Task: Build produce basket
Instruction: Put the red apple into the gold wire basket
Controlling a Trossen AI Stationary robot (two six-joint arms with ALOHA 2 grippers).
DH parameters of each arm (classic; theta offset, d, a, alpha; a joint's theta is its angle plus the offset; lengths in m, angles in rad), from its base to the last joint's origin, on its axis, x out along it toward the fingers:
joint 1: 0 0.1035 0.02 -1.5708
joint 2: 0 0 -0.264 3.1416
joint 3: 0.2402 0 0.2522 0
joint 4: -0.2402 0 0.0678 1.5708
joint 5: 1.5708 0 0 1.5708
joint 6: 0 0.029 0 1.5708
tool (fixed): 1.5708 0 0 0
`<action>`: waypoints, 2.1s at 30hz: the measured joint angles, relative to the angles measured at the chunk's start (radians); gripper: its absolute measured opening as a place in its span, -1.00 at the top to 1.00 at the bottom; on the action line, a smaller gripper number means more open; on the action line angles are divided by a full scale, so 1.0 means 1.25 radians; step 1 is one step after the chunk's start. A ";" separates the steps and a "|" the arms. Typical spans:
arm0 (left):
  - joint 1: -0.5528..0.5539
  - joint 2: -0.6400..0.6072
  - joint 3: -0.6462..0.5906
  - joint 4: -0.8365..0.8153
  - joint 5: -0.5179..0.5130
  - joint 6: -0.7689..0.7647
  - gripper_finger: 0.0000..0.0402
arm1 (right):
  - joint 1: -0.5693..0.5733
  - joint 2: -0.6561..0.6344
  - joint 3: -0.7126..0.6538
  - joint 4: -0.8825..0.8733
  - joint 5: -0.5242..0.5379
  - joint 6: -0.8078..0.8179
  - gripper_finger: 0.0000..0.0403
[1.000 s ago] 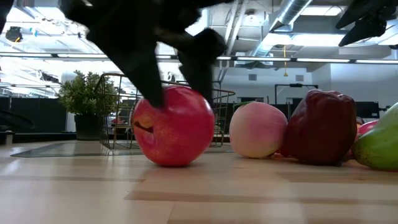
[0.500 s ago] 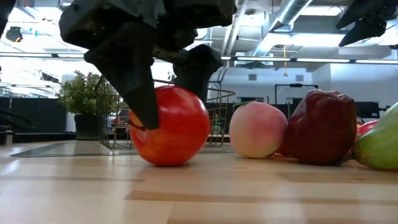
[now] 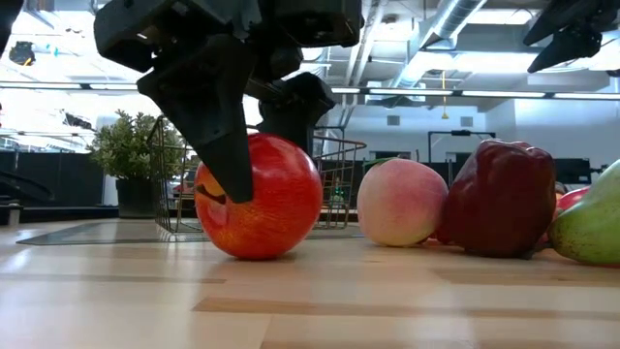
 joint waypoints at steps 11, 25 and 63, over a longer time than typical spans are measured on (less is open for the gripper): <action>0.001 0.003 0.133 -0.079 -0.006 -0.218 -0.72 | 0.000 0.000 0.000 -0.004 0.000 0.000 -0.91; 0.088 0.001 0.377 -0.330 -0.150 -0.391 -0.72 | 0.000 0.000 0.000 -0.004 0.000 0.000 -0.91; 0.447 0.000 0.417 -0.536 -0.351 -1.129 -0.72 | 0.000 0.000 0.000 -0.003 0.001 0.041 -0.91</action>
